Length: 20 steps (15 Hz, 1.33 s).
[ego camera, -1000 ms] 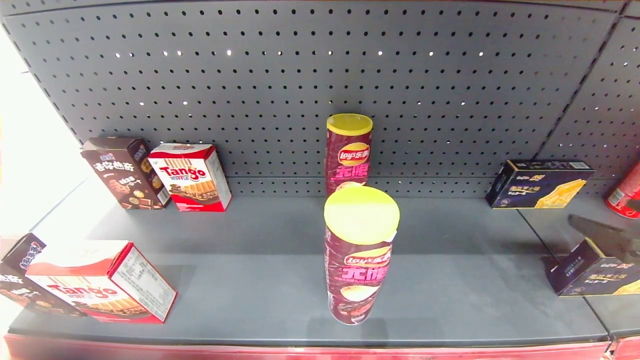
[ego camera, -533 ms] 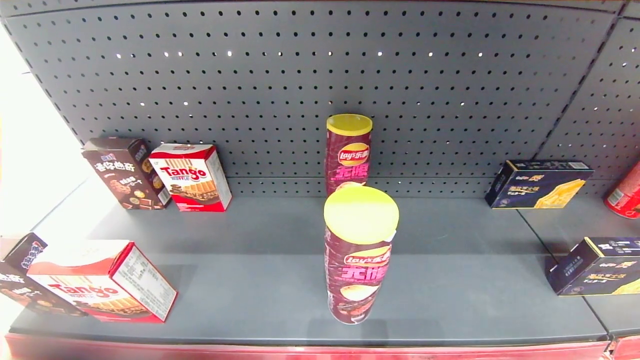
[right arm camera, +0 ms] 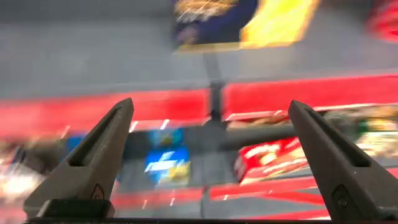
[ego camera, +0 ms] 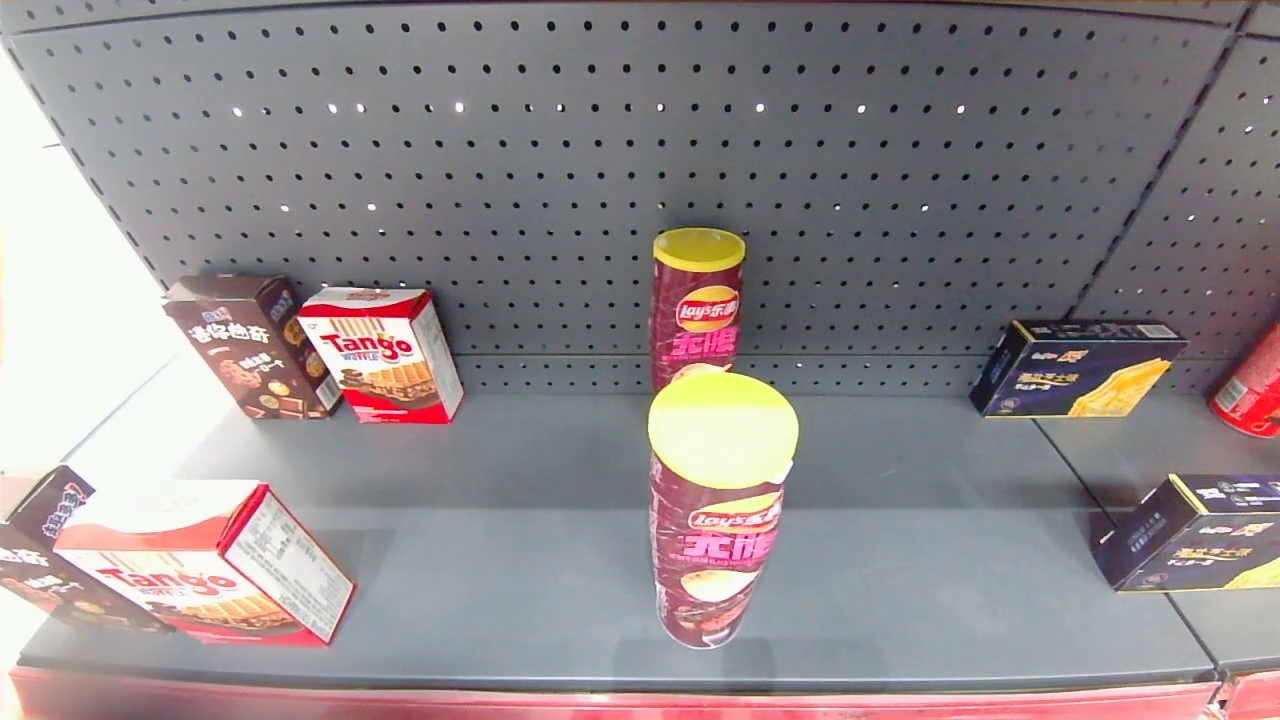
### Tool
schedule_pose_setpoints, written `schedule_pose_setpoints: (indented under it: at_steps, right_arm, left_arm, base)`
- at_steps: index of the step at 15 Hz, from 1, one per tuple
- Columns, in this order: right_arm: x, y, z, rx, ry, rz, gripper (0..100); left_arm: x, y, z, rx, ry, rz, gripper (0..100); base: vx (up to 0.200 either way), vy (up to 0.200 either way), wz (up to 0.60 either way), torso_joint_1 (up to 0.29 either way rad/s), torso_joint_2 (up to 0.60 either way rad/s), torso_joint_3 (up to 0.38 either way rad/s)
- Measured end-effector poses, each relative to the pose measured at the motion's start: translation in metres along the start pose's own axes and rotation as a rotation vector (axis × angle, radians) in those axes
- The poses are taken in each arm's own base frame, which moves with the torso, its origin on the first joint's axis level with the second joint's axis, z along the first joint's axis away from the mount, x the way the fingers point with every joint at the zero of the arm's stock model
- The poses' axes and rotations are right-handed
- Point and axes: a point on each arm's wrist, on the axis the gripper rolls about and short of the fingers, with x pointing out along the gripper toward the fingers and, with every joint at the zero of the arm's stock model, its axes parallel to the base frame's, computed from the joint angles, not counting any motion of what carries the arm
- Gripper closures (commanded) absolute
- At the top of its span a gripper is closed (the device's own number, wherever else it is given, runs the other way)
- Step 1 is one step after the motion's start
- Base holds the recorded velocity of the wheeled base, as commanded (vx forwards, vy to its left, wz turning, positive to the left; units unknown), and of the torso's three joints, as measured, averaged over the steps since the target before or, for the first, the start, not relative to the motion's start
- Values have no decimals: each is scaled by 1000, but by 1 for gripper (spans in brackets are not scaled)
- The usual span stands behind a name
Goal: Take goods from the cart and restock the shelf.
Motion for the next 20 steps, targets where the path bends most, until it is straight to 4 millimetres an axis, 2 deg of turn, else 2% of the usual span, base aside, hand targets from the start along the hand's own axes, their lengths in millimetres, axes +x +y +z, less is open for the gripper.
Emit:
schedule_pose_setpoints:
  at_steps: [4, 16, 18, 20]
  right_arm:
    - [-4, 0, -3, -24, -44, 104, 0]
    - [-6, 0, -4, -26, -61, 107, 0]
    - [-6, 0, -4, -26, -62, 107, 0]
    - [-6, 0, -4, -25, -63, 108, 0]
  left_arm:
    - [0, 0, 0, 0, 1, 0, 0]
    - [0, 0, 0, -7, -12, 0, 0]
    - [0, 0, 0, -9, -12, 0, 0]
    - [0, 0, 0, -10, -12, 0, 0]
  base:
    - [0, 0, 0, 0, 0, 0]
    - [0, 0, 0, 0, 0, 0]
    - [-200, 0, 0, 2, 0, 2]
    - [0, 0, 0, 0, 0, 0]
